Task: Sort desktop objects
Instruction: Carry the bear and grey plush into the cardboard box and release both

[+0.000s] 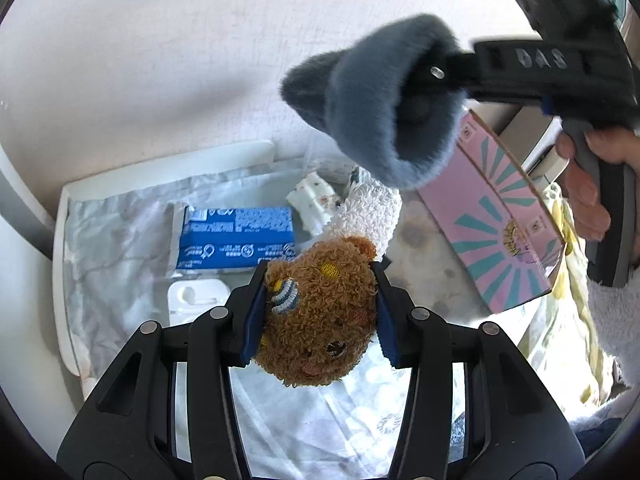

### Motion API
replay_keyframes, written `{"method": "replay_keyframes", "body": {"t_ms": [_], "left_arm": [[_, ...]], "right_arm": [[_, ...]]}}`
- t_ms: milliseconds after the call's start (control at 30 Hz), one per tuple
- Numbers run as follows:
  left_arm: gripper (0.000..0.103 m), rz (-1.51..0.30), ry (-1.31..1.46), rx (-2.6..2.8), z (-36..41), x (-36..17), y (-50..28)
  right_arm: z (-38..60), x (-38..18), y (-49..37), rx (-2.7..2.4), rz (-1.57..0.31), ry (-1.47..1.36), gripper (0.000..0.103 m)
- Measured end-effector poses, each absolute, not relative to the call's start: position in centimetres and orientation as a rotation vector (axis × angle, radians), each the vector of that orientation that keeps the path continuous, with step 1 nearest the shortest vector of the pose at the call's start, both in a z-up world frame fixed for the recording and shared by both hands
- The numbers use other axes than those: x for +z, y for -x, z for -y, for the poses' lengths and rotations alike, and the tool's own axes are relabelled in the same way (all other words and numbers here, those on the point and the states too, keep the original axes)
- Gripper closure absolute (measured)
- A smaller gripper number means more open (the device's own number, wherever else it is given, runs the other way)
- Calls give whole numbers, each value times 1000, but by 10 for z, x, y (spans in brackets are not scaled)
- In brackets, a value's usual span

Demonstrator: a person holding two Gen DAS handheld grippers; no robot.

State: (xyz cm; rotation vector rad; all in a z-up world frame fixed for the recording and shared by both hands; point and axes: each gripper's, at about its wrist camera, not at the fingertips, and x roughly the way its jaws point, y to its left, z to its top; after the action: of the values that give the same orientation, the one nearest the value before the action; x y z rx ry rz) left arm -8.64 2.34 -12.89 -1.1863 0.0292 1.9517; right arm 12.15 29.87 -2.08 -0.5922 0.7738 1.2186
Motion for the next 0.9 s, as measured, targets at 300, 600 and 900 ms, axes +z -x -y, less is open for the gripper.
{"method": "replay_keyframes", "body": {"t_ms": [300,600,900], "left_arm": [[60,39,1183,1978,-44,-106,85],[60,111,1163,2039,-93,-72,69],[60,127,1115,2054,-162,-42,31]], "right_arm": [[-269,3,-142,1199,-748,554,86],[-220,43,-182,1211,-705,590,85],[-171,67,-228,1188,-656,630,85]]}}
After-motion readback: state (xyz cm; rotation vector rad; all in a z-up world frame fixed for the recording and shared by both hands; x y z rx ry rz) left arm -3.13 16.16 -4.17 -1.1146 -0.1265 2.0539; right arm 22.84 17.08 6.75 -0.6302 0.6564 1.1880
